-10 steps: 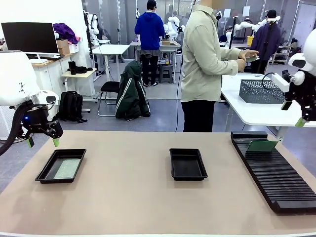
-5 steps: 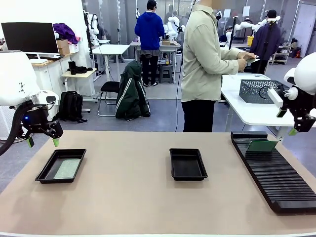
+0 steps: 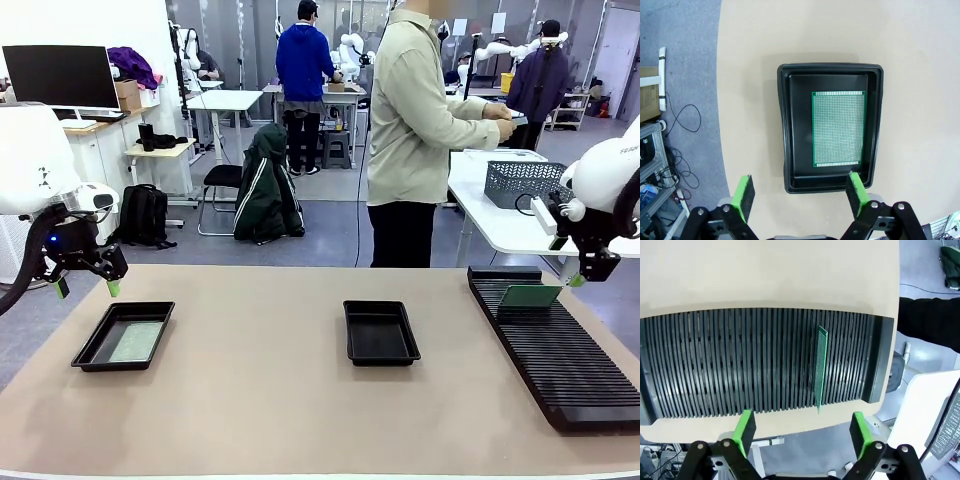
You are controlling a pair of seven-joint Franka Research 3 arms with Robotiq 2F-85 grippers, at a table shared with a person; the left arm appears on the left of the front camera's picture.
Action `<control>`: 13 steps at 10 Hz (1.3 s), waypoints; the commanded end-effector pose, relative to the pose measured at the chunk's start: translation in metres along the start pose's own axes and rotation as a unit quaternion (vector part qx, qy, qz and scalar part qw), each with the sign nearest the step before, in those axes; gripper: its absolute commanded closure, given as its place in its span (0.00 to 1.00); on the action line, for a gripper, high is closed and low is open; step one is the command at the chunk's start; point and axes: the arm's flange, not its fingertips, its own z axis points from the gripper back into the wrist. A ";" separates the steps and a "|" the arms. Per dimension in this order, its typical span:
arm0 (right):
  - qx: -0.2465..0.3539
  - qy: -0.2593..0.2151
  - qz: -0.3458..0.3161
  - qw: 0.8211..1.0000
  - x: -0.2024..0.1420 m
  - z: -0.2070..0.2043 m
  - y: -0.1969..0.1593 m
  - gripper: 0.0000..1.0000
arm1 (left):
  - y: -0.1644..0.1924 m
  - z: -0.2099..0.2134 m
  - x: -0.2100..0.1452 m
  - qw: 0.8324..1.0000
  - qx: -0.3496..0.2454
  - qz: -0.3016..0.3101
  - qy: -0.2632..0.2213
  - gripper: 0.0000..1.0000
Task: Inspect and transfer BCBs to ESD trays.
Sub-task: Pick up the Blank PCB from the PCB Rack and place it in the right ESD tray.
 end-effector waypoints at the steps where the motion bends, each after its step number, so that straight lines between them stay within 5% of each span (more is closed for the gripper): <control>1: -0.005 -0.020 0.010 1.000 -0.012 -0.017 -0.008 0.00 | 0.000 -0.002 -0.001 1.000 -0.003 -0.001 -0.004 0.03; 13: 0.013 -0.044 -0.008 0.999 -0.025 -0.096 -0.033 0.00 | 0.000 -0.002 -0.001 1.000 -0.003 -0.001 -0.004 0.03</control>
